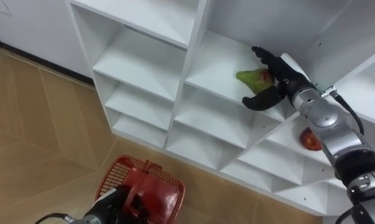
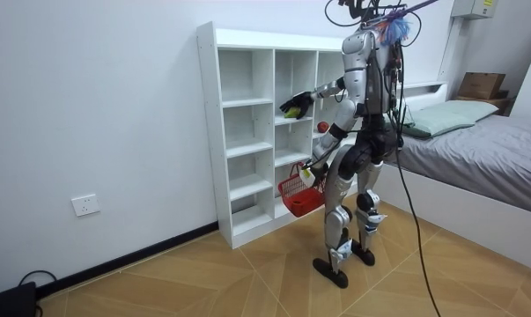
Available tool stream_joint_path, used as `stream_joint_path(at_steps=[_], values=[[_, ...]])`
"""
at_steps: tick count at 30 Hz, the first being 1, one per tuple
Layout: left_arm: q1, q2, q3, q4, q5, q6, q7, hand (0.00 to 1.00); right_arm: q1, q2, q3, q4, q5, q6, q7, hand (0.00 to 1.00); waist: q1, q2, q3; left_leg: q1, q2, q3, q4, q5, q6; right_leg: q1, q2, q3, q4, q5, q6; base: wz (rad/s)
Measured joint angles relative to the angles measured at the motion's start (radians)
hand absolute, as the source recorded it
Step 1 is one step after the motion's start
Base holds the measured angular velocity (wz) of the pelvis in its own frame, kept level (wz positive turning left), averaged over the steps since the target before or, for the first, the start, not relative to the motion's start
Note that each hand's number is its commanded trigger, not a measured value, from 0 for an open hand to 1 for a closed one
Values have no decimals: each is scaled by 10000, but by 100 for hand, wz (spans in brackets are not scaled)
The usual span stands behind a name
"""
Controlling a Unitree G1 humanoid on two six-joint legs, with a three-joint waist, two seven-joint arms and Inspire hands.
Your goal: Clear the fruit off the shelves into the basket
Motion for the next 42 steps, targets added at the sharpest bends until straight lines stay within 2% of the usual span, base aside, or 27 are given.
stream_joint_path(at_steps=[8, 15, 23, 42], values=[[-4, -13, -1, 12, -21, 9, 0, 100, -13, 3, -164, 3, -18, -2, -299, 100, 40, 28, 9, -2, -6, -1, -3, 2, 6, 2, -10, -11, 9, 35, 1, 0], [-8, -27, -13, 13, -24, 12, 24, 100, 15, 3, -174, 204, 10, 8, 54, 100, 86, 48, 6, 0, -9, -2, -2, 5, 11, 1, -16, -14, 13, 48, 0, 0], [-46, -52, -110, 39, -24, 15, 45, 100, 21, 12, -230, 206, 360, 5, 336, 100, 88, 261, -10, 35, -19, 2, -23, 16, 28, 9, -25, 16, 16, 56, 10, 0], [-142, -92, -77, 156, 56, 15, -211, 100, 121, 25, -258, 57, 371, 54, 706, 100, 91, 234, -28, 123, -14, 51, -62, 17, 30, 13, -32, 119, 37, 55, 11, -1]])
